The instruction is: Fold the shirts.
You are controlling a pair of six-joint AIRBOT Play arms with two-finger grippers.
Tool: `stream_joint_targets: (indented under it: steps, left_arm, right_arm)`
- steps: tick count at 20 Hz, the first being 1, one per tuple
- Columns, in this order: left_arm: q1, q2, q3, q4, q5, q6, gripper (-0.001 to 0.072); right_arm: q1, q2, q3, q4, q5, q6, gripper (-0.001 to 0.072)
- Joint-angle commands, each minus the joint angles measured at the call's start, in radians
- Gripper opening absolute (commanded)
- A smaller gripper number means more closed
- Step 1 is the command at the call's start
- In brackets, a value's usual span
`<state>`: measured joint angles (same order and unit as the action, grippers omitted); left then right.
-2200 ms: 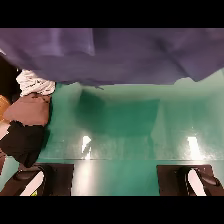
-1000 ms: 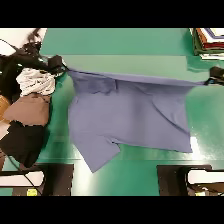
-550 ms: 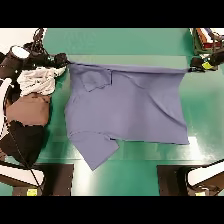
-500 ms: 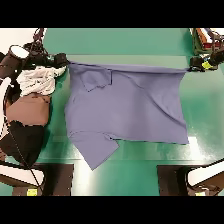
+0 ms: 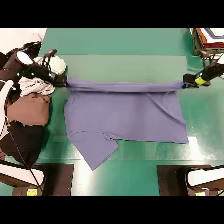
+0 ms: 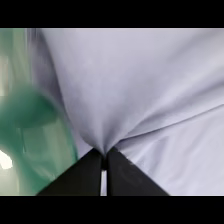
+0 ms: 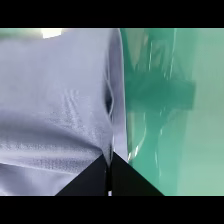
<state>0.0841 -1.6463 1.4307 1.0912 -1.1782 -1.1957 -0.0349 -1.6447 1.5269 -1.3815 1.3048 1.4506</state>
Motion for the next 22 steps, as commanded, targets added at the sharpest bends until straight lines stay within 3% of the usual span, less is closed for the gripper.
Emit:
stream_joint_targets:
  steps: [1,3,4,5,6,7,11,15,16,17,18,22]
  left_arm:
    - [0.001,0.000,-0.102,0.024,0.017,-0.013,0.0026]
    - [0.001,0.000,-0.121,0.024,0.019,-0.049,0.0042]
    - [0.001,0.000,-0.121,0.024,0.019,-0.064,0.0287]
    - [0.001,0.001,-0.119,0.024,0.018,-0.072,0.0539]
    - [0.001,0.001,-0.114,0.025,0.009,-0.085,0.0534]
    - [0.004,0.007,-0.109,0.025,-0.005,-0.097,0.0533]
    - [0.056,0.144,-0.157,0.035,-0.049,-0.117,0.0533]
    - [0.083,0.407,-0.472,0.028,-0.098,-0.164,0.0533]
    - [0.083,0.475,-0.565,0.014,-0.097,-0.173,0.0533]
    - [0.083,0.543,-0.661,-0.008,-0.098,-0.190,0.0533]
    - [0.083,0.603,-0.749,-0.039,-0.109,-0.194,0.0533]
    - [0.083,0.730,-0.995,-0.178,-0.105,-0.192,0.0533]
  right_arm:
    - [0.020,0.021,-0.123,0.002,-0.034,0.000,0.0014]
    - [0.044,0.021,-0.152,0.002,-0.056,0.001,0.0015]
    - [0.052,0.021,-0.156,0.002,-0.056,0.005,0.0019]
    - [0.051,0.022,-0.155,0.002,-0.056,0.010,0.0093]
    - [0.051,0.027,-0.155,0.002,-0.046,0.021,0.0225]
    - [0.050,0.039,-0.155,-0.002,-0.024,0.023,0.0275]
    - [-0.011,0.154,-0.169,-0.007,0.099,-0.001,0.0274]
    - [-0.072,0.355,-0.297,0.020,0.098,-0.022,0.0275]
    - [-0.085,0.396,-0.336,0.050,0.097,-0.032,0.0308]
    - [-0.098,0.429,-0.374,0.085,0.089,-0.040,0.0418]
    - [-0.113,0.454,-0.408,0.127,0.082,-0.046,0.0457]
    - [-0.133,0.515,-0.484,0.200,0.033,-0.057,0.0450]
